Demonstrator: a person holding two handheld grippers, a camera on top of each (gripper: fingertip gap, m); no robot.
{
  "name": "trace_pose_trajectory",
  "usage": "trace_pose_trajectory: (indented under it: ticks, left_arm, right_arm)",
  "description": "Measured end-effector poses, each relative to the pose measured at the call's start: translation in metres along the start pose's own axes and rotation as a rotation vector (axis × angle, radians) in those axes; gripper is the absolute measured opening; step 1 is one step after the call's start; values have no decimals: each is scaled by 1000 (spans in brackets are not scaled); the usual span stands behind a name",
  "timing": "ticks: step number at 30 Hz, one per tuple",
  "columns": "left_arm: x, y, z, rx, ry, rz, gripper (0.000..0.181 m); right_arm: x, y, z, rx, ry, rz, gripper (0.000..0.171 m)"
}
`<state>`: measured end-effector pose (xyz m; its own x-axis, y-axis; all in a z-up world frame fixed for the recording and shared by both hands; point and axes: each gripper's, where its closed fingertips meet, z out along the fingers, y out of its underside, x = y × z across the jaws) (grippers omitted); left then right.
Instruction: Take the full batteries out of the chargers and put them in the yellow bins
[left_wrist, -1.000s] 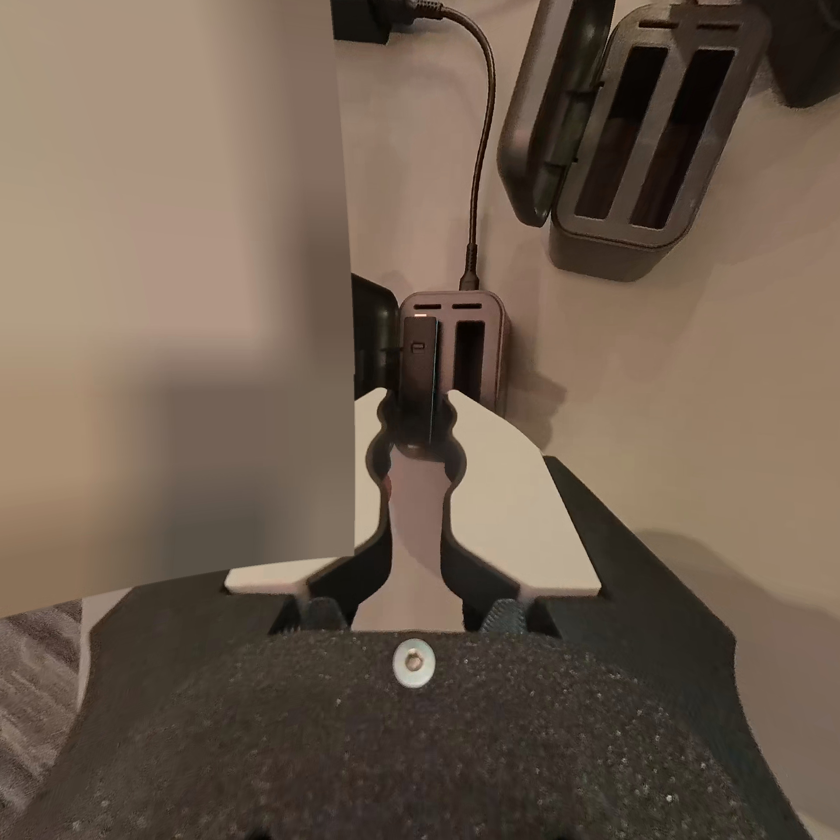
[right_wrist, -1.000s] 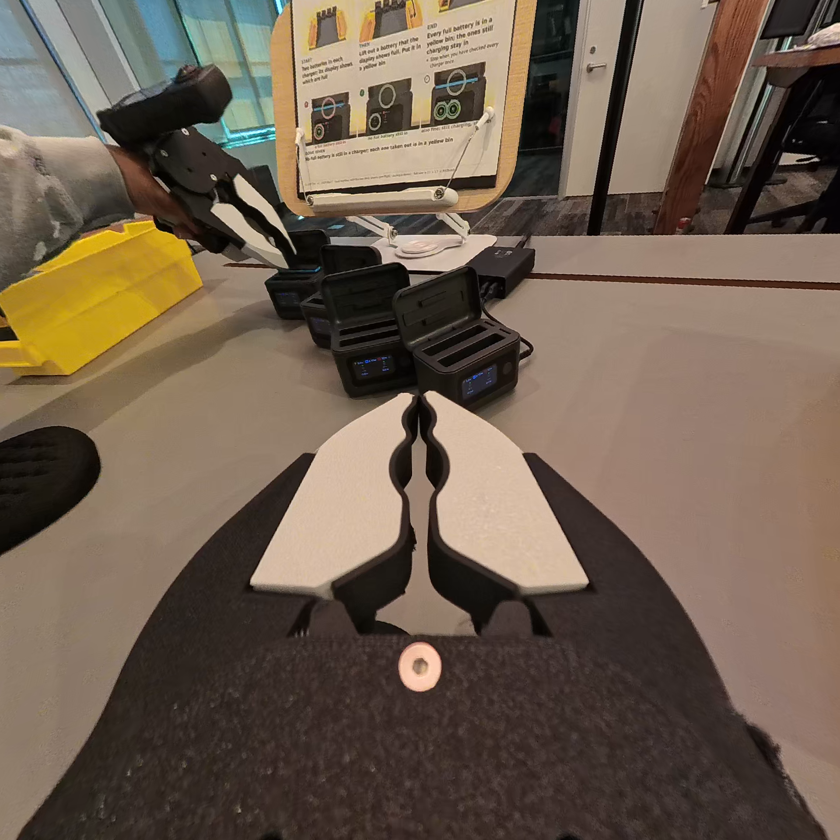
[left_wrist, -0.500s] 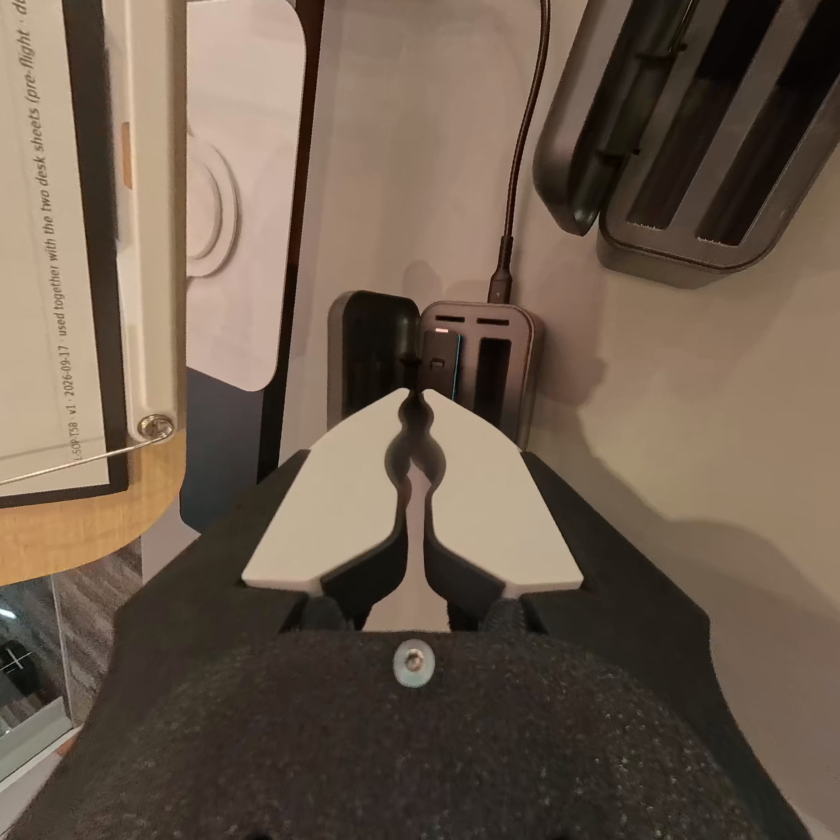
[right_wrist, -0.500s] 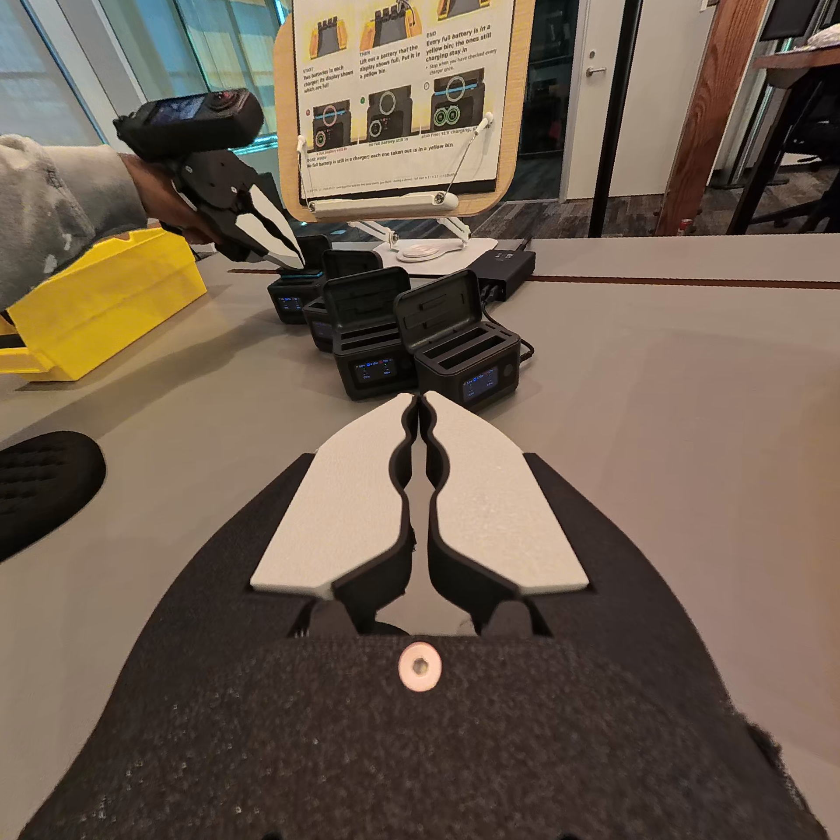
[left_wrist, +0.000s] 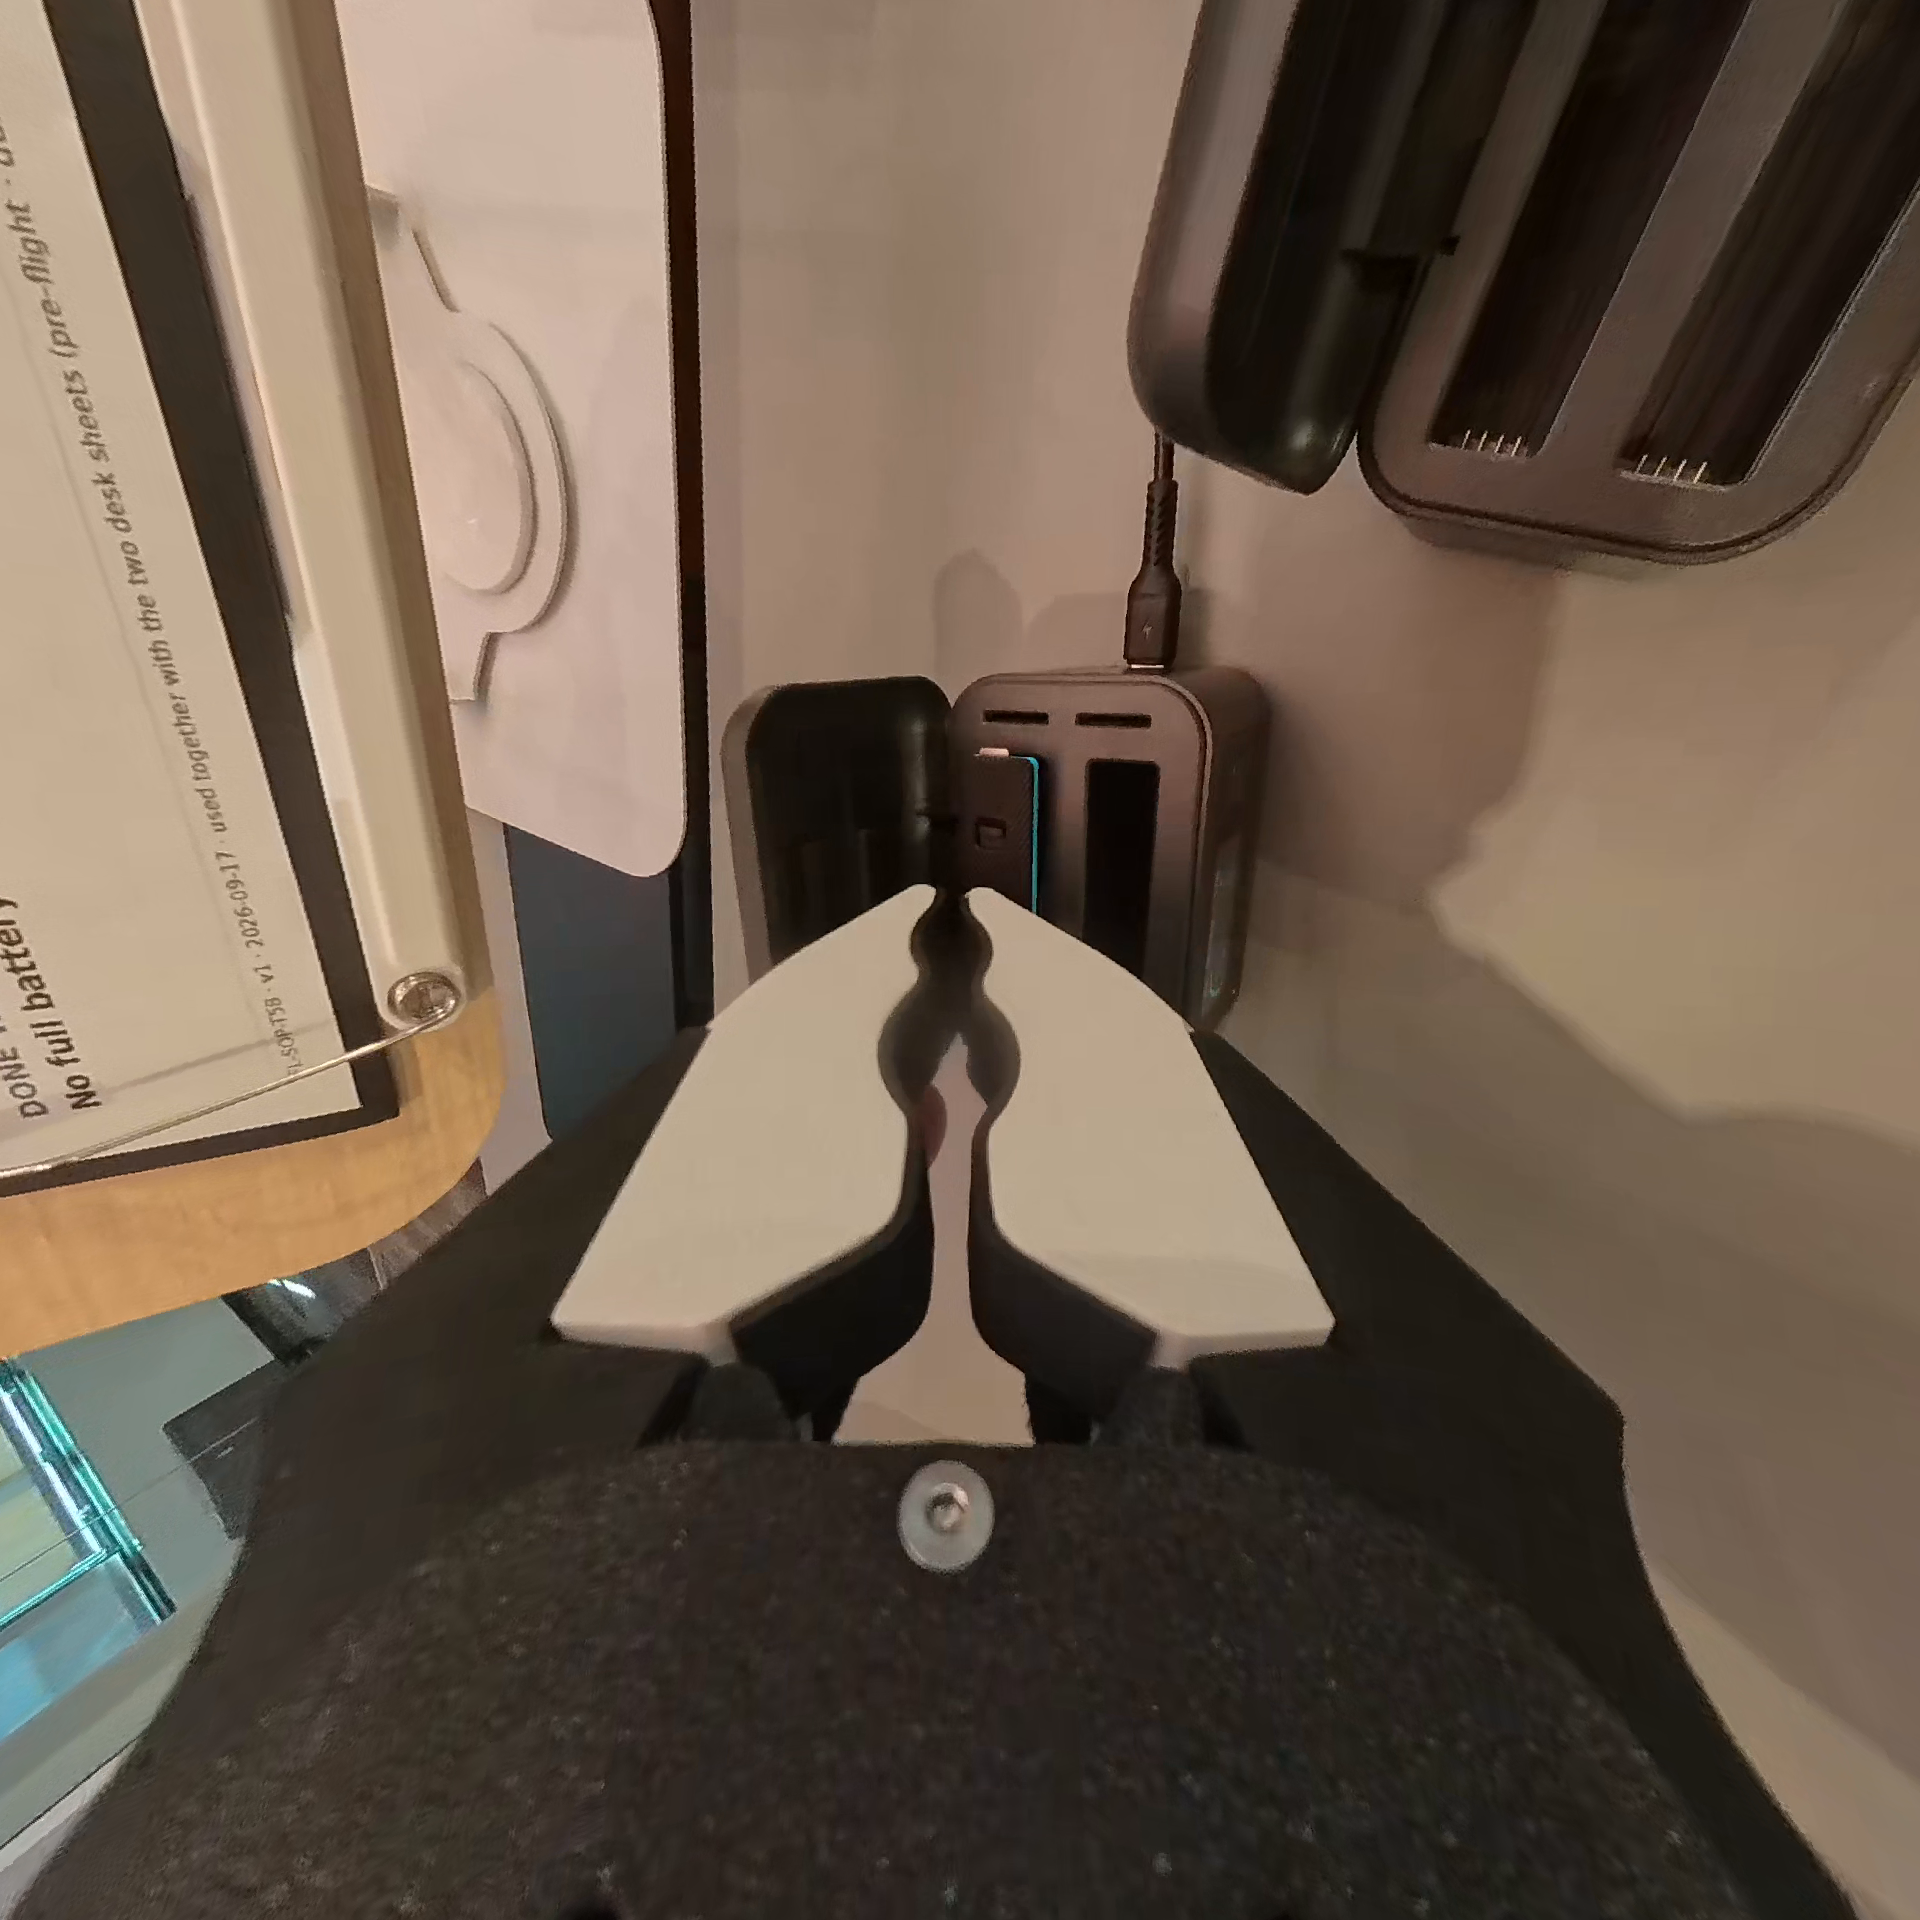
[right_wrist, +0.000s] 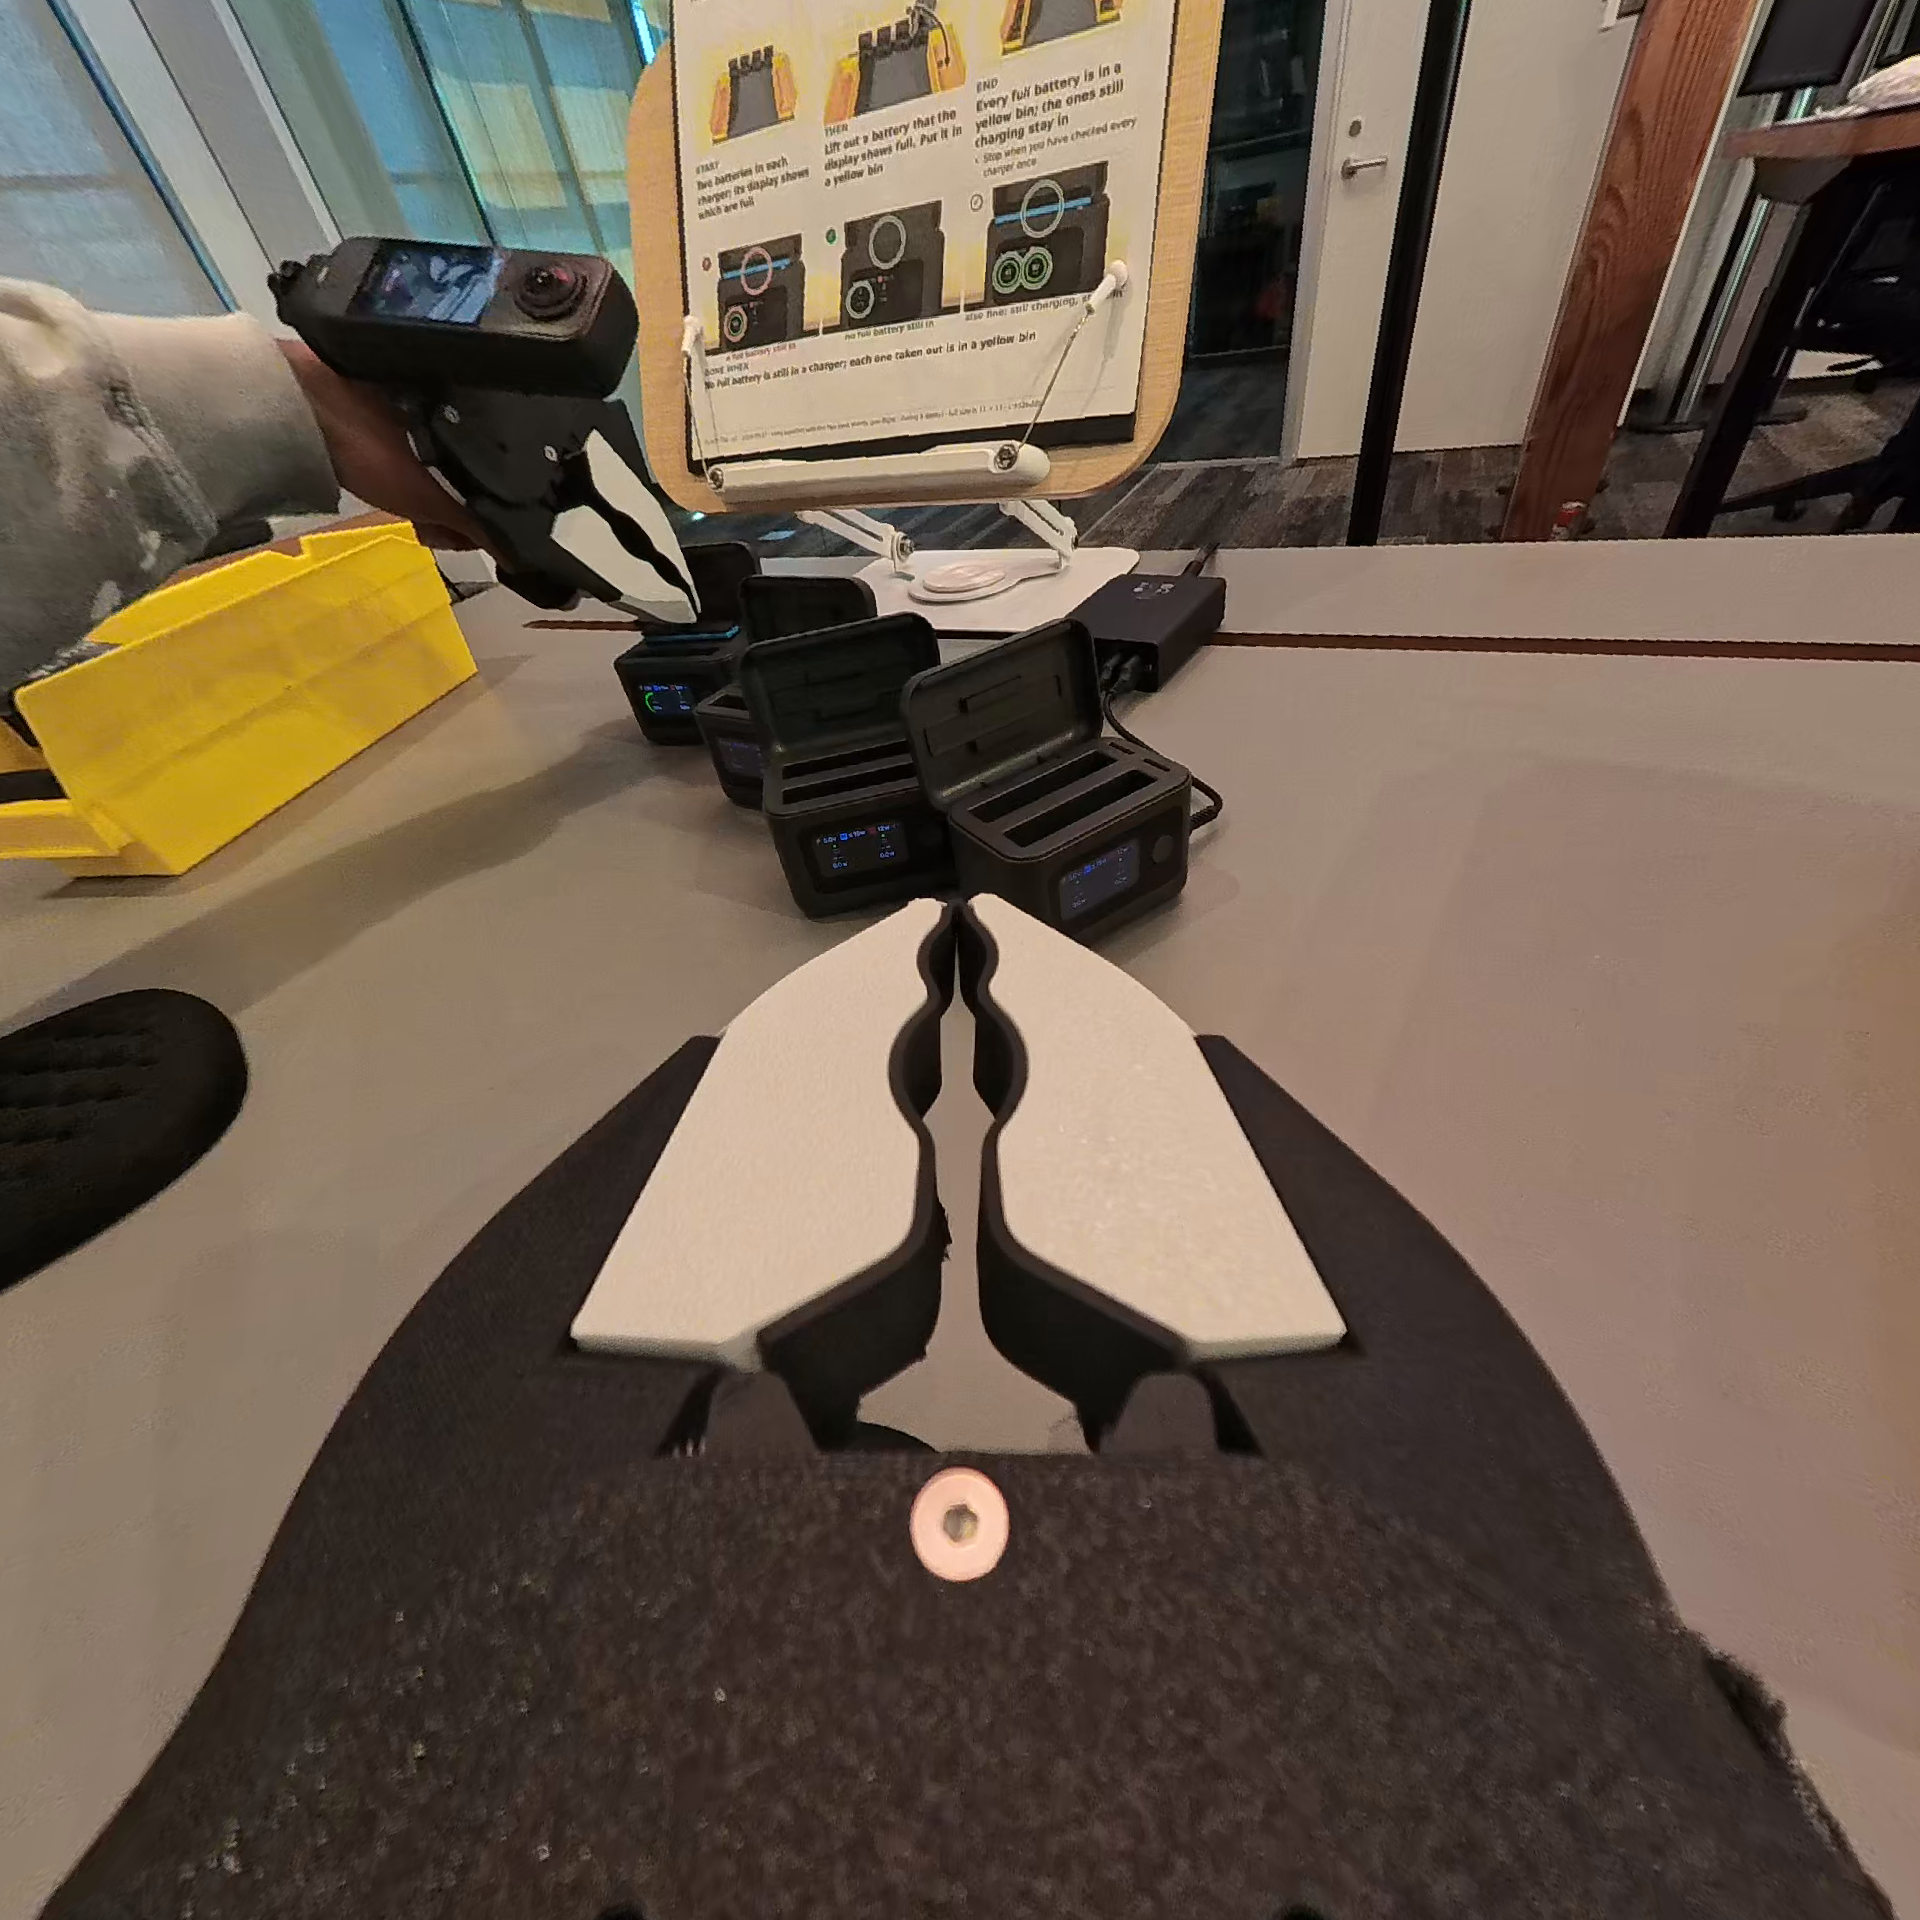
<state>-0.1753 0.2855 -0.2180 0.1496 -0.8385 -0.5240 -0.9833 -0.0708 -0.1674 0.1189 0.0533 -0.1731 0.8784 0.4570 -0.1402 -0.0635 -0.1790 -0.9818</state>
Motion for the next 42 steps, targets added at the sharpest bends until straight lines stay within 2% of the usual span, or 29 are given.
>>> trace_pose_trajectory:
  ticks: [4, 7, 10, 15, 20, 24, 28, 32, 37, 42]
  left_arm:
    - [-1, -4, -18, 94, -49, -58, 0]
    - [-10, -3, -56, 194, -111, -137, 0]
    - [-16, 15, -101, 241, -151, -198, 10]
    - [-5, 76, -162, 230, -146, -276, 22]
    - [30, 151, -195, 98, -76, -283, 23]
    - [74, 200, -200, -46, 41, -285, 24]
    - [101, 240, -192, -196, 51, -235, 32]
    - [110, 261, -180, -260, 83, -211, 43]
    - [99, 272, -167, -302, 109, -179, 53]
    - [99, 283, -154, -394, 217, -127, 59]
  right_arm:
    - [1, -1, -1, 8, -2, 16, 0]
    - [1, 0, 0, -1, -5, 17, 0]
    - [1, 0, 1, -6, -4, 11, 0]
    - [0, -1, 0, 4, -3, 7, 0]
    - [0, 0, 1, -1, -9, 9, 0]
    - [0, 0, 1, -5, -6, 6, 0]
    - [0, 0, 1, -1, -1, 4, 0]
    - [-1, 1, 2, -13, 0, -4, 0]
    - [-1, 2, 2, -15, 4, -13, 0]
    - [0, 2, 2, -14, 4, -6, 0]
